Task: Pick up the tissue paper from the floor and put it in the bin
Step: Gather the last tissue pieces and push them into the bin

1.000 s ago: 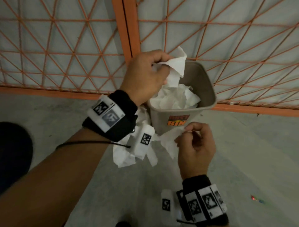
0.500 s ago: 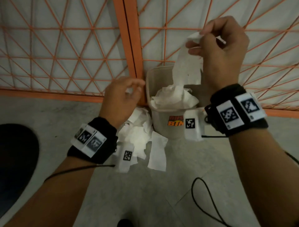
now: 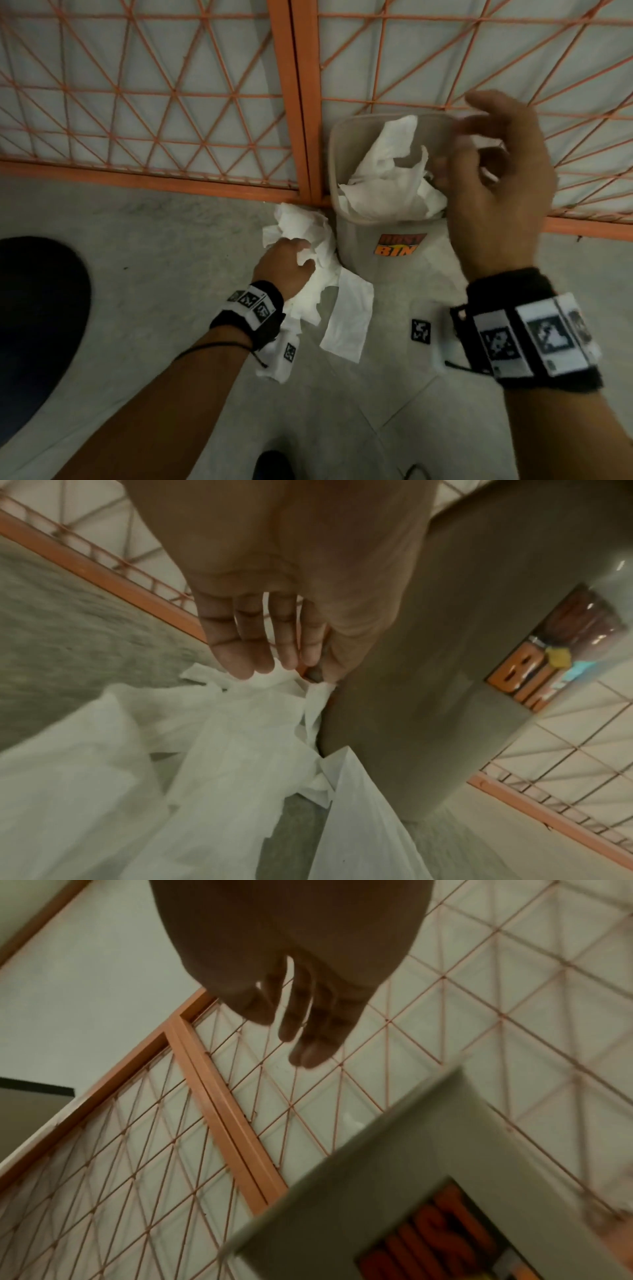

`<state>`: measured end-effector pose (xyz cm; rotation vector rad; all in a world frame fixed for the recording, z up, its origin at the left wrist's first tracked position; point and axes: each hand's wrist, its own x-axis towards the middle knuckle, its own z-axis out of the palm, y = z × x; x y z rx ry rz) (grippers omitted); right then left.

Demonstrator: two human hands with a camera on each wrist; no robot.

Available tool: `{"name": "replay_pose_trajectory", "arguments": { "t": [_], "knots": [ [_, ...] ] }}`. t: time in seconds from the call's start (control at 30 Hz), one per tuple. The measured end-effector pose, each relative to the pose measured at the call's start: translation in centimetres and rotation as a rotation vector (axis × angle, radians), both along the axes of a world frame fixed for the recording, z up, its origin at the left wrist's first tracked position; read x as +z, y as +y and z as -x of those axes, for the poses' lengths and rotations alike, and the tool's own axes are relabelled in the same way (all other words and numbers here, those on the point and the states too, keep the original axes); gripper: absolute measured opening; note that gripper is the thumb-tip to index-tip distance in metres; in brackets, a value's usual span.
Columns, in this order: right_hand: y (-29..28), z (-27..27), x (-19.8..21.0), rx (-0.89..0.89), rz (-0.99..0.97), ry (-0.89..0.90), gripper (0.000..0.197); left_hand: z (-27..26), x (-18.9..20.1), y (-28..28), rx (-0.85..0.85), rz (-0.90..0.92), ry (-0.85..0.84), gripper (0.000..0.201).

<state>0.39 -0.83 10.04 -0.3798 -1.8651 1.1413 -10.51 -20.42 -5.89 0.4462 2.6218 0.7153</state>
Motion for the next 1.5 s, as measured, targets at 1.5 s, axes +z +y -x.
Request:
{"name": "replay_pose_trajectory", "arguments": {
  "t": [1.5],
  "knots": [
    [0.7, -5.9, -2.0, -0.346, 0.061, 0.218, 0.011, 0.5, 15.4, 9.4, -0.492, -0.031, 0.186, 0.045]
  ]
}}
